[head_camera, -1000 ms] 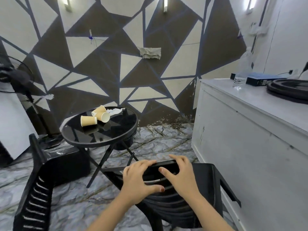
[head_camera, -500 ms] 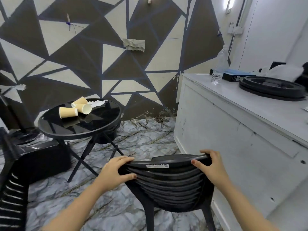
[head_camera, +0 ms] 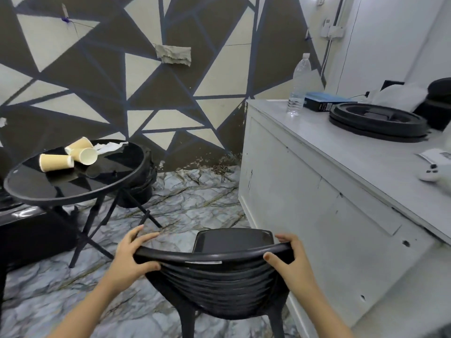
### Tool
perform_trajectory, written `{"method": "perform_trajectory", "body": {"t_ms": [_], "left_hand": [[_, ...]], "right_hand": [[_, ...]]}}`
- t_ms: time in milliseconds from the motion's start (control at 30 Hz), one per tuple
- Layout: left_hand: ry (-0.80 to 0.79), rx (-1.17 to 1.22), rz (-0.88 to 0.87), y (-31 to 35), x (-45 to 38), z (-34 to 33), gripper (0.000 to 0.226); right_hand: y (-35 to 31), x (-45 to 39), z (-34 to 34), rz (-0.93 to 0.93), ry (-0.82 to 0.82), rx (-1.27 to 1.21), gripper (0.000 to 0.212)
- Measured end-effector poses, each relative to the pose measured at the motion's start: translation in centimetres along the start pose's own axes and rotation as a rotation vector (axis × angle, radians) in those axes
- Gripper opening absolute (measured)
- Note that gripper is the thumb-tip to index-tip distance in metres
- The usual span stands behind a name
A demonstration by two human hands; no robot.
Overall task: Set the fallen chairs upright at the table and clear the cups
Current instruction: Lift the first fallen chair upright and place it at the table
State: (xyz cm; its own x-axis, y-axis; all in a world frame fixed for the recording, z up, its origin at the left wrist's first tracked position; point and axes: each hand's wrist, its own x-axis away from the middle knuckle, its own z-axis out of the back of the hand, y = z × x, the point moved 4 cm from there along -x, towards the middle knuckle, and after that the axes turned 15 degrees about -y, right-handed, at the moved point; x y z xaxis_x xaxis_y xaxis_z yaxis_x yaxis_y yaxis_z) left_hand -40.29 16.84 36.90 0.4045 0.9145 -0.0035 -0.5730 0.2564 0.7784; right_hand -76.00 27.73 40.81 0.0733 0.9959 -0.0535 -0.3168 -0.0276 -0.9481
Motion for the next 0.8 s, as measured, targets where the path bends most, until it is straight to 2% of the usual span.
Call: {"method": "perform_trajectory", "body": {"t_ms": [67, 267, 400, 533, 633, 733, 800], "left_hand": [[-0.007, 0.007, 0.006, -0.1, 0.4, 0.0, 0.075], [0.012, 0.150, 0.087, 1.0, 1.5, -0.6, 0.080], [0.053, 0.193, 0.107, 1.0, 1.6, -0.4, 0.073], [0.078, 0.267, 0.125, 0.3, 1.1, -0.2, 0.092], [0.102, 0.310, 0.127, -0.6, 0.6, 0.4, 0.084], [0.095, 0.335, 0.106, -1.2, -0.6, 1.0, 0.087], [0.118, 0.362, 0.106, -1.8, -1.7, 1.6, 0.070]], "right_hand": [[0.1, -0.2, 0.0, 0.024, 0.041, -0.030, 0.056], [0.4, -0.8, 0.0, 0.065, 0.018, -0.068, 0.059], [0.2, -1.1, -0.1, 0.107, 0.056, -0.100, 0.084], [1.1, -1.5, -0.1, 0.077, 0.081, -0.135, 0.101], [1.7, -1.9, -0.4, 0.058, 0.096, -0.119, 0.096], [1.3, -2.7, -0.6, 0.060, 0.138, -0.134, 0.077], [0.6, -3.4, -0.8, 0.054, 0.160, -0.151, 0.064]]}}
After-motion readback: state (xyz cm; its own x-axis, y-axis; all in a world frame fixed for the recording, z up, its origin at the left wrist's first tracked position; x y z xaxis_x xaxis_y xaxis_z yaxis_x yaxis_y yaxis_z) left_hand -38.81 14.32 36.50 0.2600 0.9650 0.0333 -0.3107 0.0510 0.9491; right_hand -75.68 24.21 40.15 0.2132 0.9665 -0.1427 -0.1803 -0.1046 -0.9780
